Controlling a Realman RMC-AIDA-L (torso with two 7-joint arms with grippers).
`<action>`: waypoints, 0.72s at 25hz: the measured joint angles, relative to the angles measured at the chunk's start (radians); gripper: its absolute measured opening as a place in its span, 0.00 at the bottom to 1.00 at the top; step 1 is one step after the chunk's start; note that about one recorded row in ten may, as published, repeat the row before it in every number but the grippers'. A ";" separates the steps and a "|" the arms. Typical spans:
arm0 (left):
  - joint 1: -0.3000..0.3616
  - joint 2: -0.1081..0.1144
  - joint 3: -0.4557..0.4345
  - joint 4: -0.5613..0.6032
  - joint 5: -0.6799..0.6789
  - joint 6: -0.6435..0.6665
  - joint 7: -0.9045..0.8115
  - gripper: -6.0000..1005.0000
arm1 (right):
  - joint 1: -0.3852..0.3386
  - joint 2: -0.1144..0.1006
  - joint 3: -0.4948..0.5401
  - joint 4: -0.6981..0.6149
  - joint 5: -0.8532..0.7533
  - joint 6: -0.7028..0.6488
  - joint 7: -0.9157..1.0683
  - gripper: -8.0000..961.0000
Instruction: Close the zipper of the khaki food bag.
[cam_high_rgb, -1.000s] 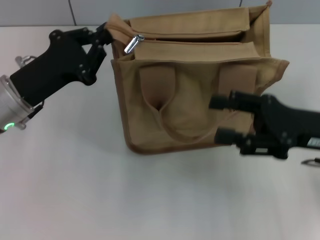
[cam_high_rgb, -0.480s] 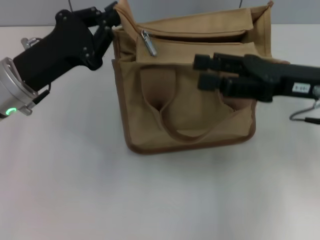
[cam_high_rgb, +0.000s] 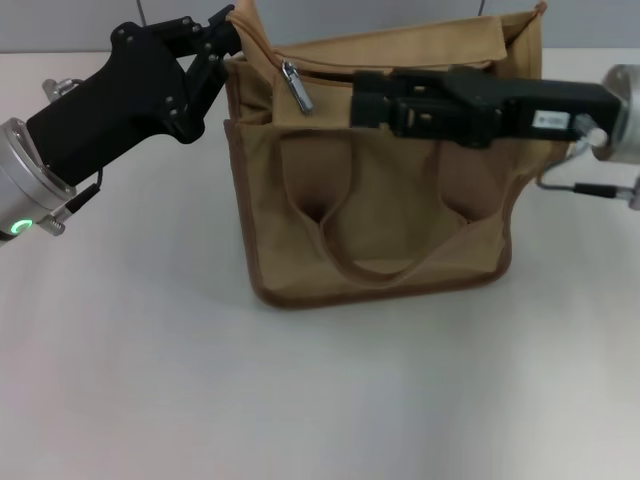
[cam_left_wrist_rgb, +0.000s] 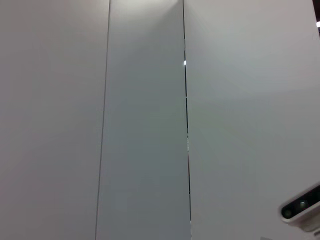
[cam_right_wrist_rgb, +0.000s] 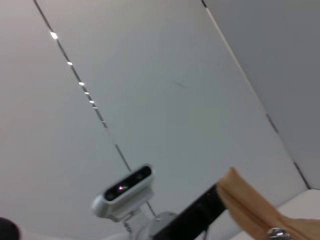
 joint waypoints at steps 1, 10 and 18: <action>0.000 0.000 0.000 0.000 0.000 0.000 0.000 0.05 | 0.000 0.000 0.000 0.000 0.000 0.000 0.000 0.80; -0.008 -0.002 0.000 -0.011 0.003 0.010 0.002 0.05 | 0.033 0.019 -0.068 -0.005 -0.001 0.106 0.004 0.52; -0.024 -0.001 0.002 -0.025 0.004 0.011 0.005 0.06 | 0.043 0.032 -0.099 -0.006 0.003 0.162 -0.002 0.44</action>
